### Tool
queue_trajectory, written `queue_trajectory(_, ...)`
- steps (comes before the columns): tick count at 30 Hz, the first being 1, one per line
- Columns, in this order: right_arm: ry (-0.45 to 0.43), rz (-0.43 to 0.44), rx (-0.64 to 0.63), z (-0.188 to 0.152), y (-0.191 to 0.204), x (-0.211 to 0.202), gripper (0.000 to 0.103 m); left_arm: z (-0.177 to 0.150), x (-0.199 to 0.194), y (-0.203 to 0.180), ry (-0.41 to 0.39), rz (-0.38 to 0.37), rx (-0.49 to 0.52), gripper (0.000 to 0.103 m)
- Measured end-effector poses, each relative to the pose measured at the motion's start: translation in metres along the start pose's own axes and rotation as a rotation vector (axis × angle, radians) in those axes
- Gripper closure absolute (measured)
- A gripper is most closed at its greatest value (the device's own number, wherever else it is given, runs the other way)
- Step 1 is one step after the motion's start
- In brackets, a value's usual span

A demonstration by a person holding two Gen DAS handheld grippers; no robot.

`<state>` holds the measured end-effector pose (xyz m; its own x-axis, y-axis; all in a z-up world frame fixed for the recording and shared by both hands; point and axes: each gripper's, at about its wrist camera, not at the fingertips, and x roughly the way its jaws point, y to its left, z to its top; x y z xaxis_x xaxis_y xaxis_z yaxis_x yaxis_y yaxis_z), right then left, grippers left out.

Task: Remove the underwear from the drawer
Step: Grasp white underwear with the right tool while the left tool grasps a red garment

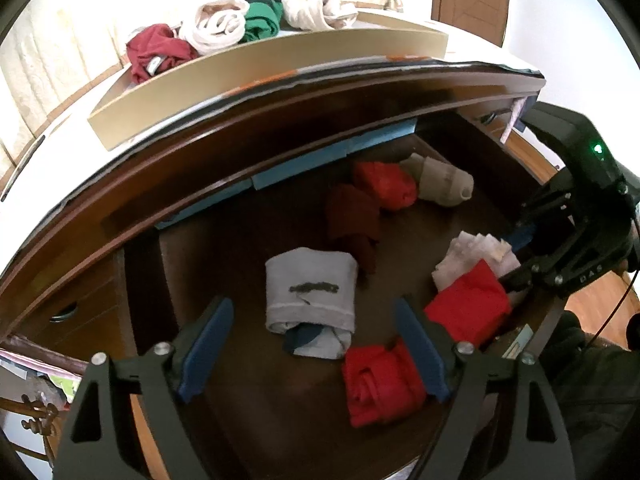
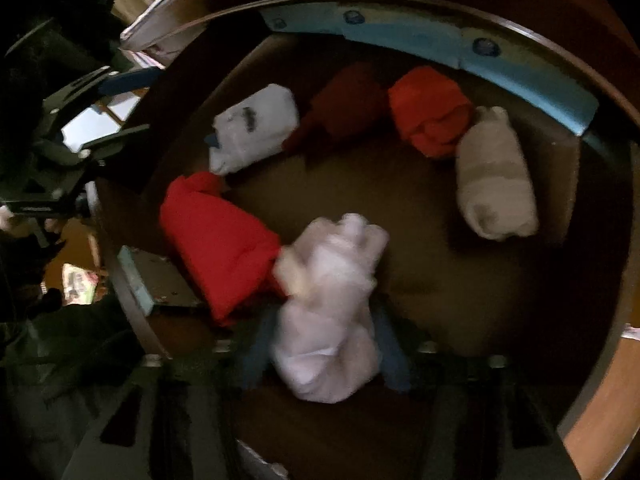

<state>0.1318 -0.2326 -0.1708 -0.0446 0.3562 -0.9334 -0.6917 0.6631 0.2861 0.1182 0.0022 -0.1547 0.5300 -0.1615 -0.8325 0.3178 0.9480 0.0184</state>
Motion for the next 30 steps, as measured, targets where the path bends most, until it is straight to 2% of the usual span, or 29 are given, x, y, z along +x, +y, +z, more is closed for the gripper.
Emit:
queue_trajectory(2,-0.015,0.000,-0.027,-0.001,0.005,-0.002,0.074,-0.001,0.003,0.001,0.010,-0.010,-0.001,0.018)
queue_trajectory(7,-0.093,-0.046,-0.024,-0.001,0.005,-0.015,0.081,0.001,0.013,-0.003,0.046,-0.042,0.039,0.018)
queue_trajectory(11,-0.149,-0.104,0.016,0.001,-0.011,-0.028,0.082,0.005,0.017,-0.012,0.076,-0.073,0.109,0.018)
queue_trajectory(13,-0.161,-0.123,0.026,0.001,-0.018,-0.031,0.082,0.008,0.018,-0.017,0.099,-0.127,0.147,0.018)
queue_trajectory(17,-0.173,-0.119,0.042,0.001,-0.024,-0.030,0.082,0.013,0.020,-0.018,0.149,-0.186,0.214,0.018)
queue_trajectory(20,-0.174,-0.106,0.037,0.001,-0.025,-0.029,0.082,0.016,0.027,-0.013,0.217,-0.241,0.257,0.018)
queue_trajectory(27,-0.183,-0.099,0.032,0.002,-0.025,-0.025,0.082,0.025,0.035,-0.029,0.302,-0.268,0.399,0.019)
queue_trajectory(30,-0.185,-0.092,0.032,0.001,-0.026,-0.024,0.082,0.029,0.038,-0.033,0.339,-0.324,0.436,0.021)
